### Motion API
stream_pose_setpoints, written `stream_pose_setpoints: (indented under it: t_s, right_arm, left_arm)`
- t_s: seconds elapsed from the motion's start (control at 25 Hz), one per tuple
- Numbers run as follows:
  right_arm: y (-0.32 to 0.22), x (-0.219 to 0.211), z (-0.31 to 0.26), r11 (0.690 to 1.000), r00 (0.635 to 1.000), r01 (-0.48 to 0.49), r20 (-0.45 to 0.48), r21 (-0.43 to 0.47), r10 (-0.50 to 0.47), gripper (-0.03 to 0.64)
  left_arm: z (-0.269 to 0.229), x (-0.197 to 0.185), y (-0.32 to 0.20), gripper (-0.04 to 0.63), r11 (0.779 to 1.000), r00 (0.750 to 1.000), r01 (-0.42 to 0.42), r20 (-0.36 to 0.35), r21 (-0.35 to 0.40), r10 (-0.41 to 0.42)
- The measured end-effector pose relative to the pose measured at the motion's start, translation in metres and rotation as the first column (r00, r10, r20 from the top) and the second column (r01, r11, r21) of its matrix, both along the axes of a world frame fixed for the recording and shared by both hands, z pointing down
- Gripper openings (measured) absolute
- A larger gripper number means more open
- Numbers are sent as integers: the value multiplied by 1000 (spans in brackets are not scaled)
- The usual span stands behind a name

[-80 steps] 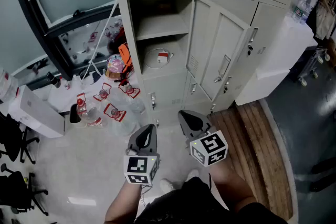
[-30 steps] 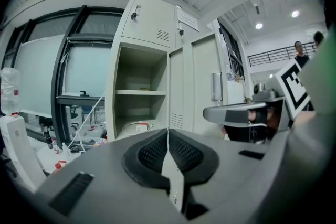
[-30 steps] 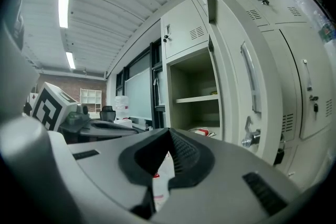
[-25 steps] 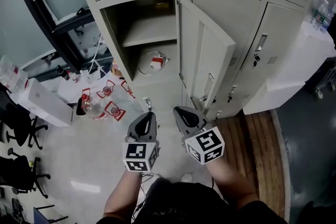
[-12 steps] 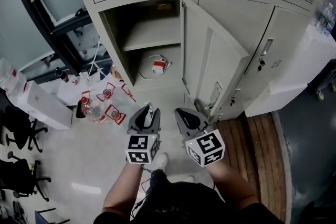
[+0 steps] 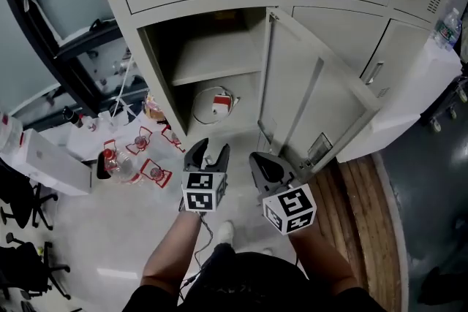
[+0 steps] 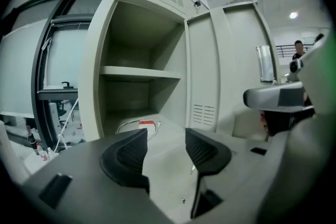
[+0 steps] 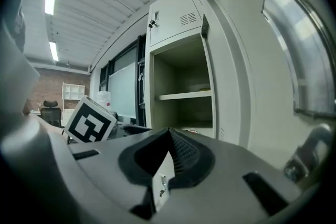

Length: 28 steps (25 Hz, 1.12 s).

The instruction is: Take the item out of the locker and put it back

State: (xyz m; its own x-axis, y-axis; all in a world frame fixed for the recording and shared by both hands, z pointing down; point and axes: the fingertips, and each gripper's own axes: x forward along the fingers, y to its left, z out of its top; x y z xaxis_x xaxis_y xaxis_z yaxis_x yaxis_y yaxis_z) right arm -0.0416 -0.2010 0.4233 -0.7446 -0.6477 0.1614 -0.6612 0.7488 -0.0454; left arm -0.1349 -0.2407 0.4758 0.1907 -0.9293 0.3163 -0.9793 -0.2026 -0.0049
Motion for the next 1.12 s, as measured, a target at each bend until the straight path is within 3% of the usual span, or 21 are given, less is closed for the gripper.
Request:
stream_pose_setpoints:
  t_s: [0.64,1.12]
  right_arm:
    - [-44,-23,16,991,992,-126,-35,-39,125,0]
    - [-65,-22,26,981,983,-184,-35,-57,182,0]
  left_arm:
    - [26,-24,-101,250,995,997,-65,-46,-75,62]
    - [43,-26,-150,273,988,999,-47,0,-144,47]
